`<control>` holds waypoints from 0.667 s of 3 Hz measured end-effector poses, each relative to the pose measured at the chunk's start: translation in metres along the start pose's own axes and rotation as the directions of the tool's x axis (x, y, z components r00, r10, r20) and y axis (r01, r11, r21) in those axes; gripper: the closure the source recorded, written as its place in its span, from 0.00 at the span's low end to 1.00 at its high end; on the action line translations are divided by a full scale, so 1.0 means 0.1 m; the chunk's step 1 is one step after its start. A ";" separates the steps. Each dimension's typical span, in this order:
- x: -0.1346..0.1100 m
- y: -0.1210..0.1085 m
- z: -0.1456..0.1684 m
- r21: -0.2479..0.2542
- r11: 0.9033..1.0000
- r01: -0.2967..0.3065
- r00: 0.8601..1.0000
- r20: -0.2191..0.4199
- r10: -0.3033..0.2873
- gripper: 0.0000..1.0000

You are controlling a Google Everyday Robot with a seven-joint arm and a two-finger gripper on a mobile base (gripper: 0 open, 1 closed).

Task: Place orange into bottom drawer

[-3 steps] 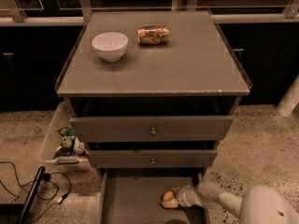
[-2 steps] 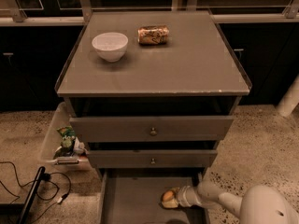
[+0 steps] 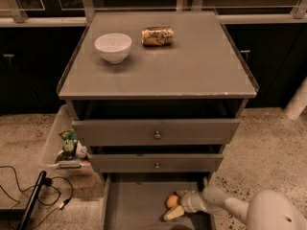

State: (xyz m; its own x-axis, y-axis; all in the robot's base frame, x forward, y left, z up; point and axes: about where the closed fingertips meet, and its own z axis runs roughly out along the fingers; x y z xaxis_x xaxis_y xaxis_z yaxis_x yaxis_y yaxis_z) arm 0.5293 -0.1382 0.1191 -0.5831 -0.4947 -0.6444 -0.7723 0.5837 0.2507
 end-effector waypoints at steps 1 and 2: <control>-0.02 0.01 0.00 0.000 1.000 0.000 1.000 0.000 0.000 0.00; -0.12 -0.01 -0.34 0.040 0.999 0.013 1.000 0.016 -0.013 0.00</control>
Offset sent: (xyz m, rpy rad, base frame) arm -0.0122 -0.0484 0.0915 -0.0323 -0.0882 -0.0413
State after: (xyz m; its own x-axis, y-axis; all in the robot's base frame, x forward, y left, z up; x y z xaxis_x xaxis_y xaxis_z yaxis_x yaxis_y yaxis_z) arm 0.5287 -0.1545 0.1511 -0.5685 -0.4920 -0.6594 -0.7690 0.6026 0.2134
